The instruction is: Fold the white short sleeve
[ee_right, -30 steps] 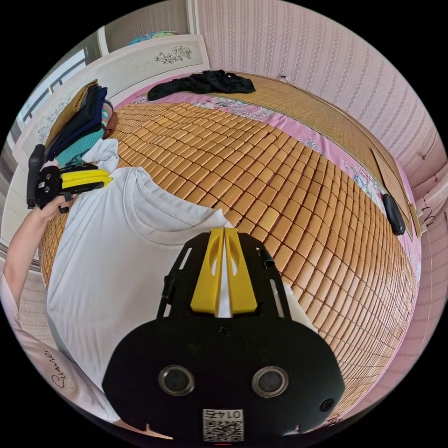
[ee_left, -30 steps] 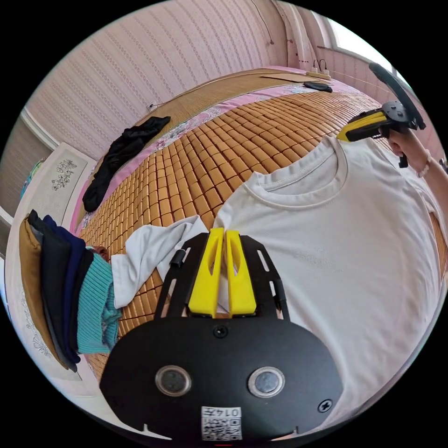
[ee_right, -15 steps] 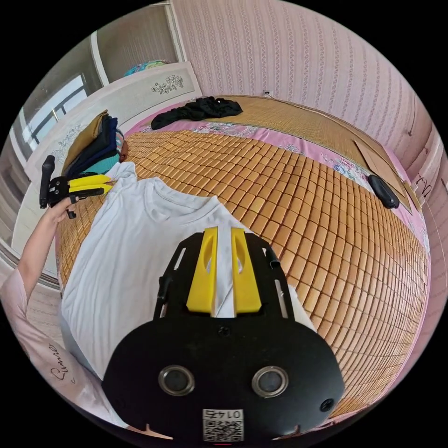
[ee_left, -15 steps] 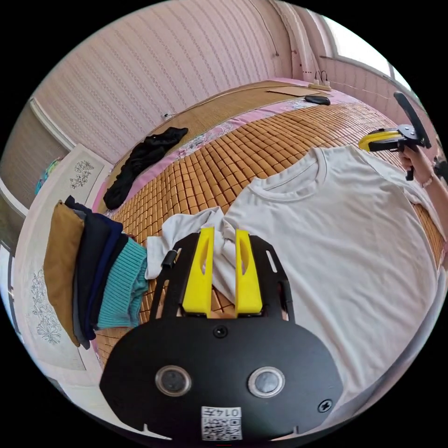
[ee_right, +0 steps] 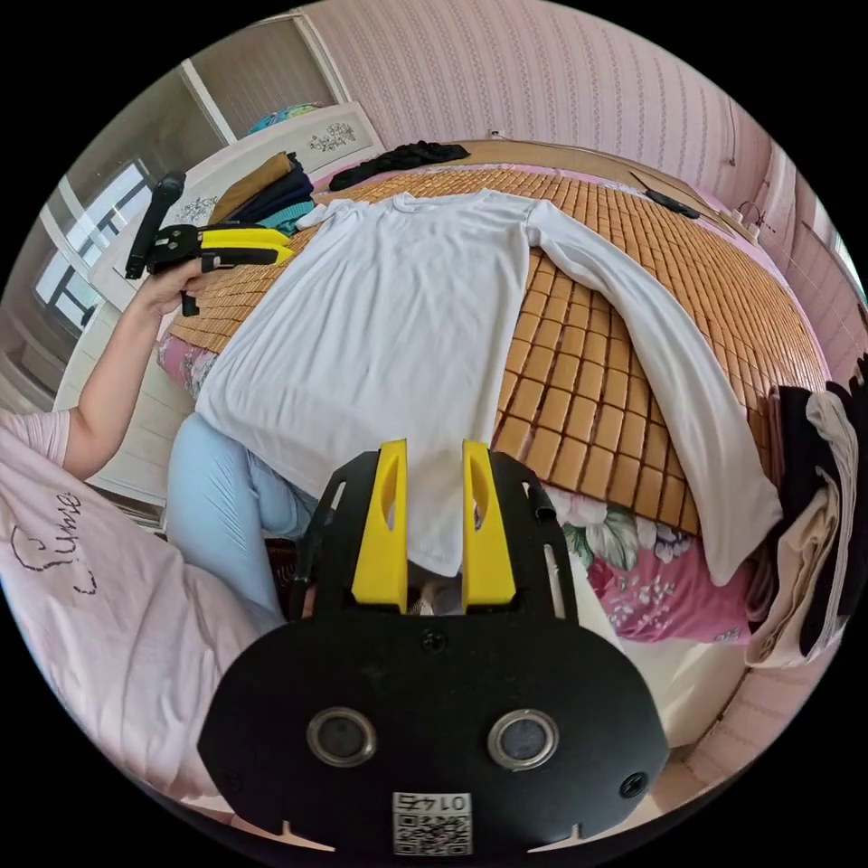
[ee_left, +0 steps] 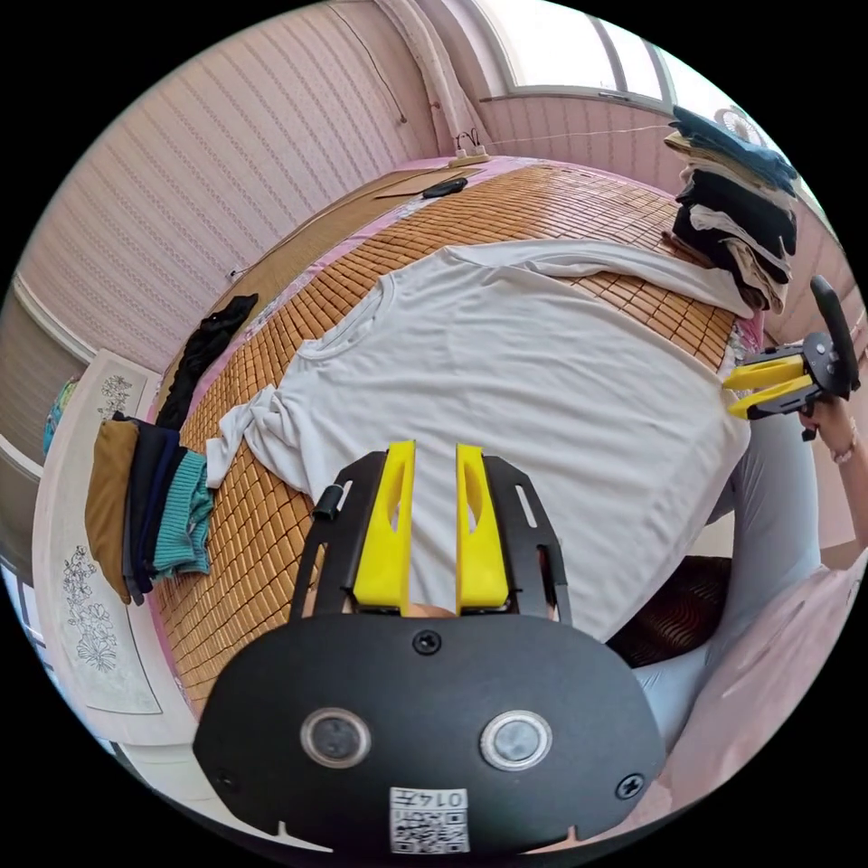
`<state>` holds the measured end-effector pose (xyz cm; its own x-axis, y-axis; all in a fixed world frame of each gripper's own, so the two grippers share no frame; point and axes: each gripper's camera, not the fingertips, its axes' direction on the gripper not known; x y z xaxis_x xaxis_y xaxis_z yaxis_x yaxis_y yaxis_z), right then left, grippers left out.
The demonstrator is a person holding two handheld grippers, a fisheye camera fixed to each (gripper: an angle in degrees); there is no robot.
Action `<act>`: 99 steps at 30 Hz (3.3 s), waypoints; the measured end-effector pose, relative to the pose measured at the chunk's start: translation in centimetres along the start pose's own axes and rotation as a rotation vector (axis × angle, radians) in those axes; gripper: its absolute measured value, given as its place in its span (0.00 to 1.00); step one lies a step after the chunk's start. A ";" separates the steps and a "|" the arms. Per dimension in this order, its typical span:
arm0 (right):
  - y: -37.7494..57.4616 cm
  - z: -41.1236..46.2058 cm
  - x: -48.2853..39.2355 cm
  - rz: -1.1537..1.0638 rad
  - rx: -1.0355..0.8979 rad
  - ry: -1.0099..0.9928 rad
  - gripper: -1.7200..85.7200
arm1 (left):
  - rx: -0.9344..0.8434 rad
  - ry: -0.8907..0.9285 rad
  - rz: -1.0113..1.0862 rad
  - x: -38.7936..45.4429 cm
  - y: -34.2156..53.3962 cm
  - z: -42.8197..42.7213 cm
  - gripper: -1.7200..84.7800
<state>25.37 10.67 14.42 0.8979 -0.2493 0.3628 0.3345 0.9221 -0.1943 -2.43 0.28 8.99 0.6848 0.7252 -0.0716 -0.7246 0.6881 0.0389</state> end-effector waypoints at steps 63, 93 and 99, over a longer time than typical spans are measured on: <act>11.9 -4.1 3.3 -0.023 -0.173 -0.065 0.04 | -0.230 0.180 -0.507 -0.9 25.8 -2.8 0.10; 20.6 -13.3 9.9 0.185 0.122 0.172 0.09 | 0.049 0.225 0.349 19.7 -12.3 -2.4 0.10; 21.6 -13.7 11.1 0.221 0.159 0.215 0.09 | 0.068 0.256 0.398 21.4 -15.0 -0.9 0.10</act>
<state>46.46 23.75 1.81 0.9891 -0.0796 0.1241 0.0918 0.9912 -0.0958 23.03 5.40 6.02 0.3081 0.9089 -0.2811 -0.9141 0.3647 0.1774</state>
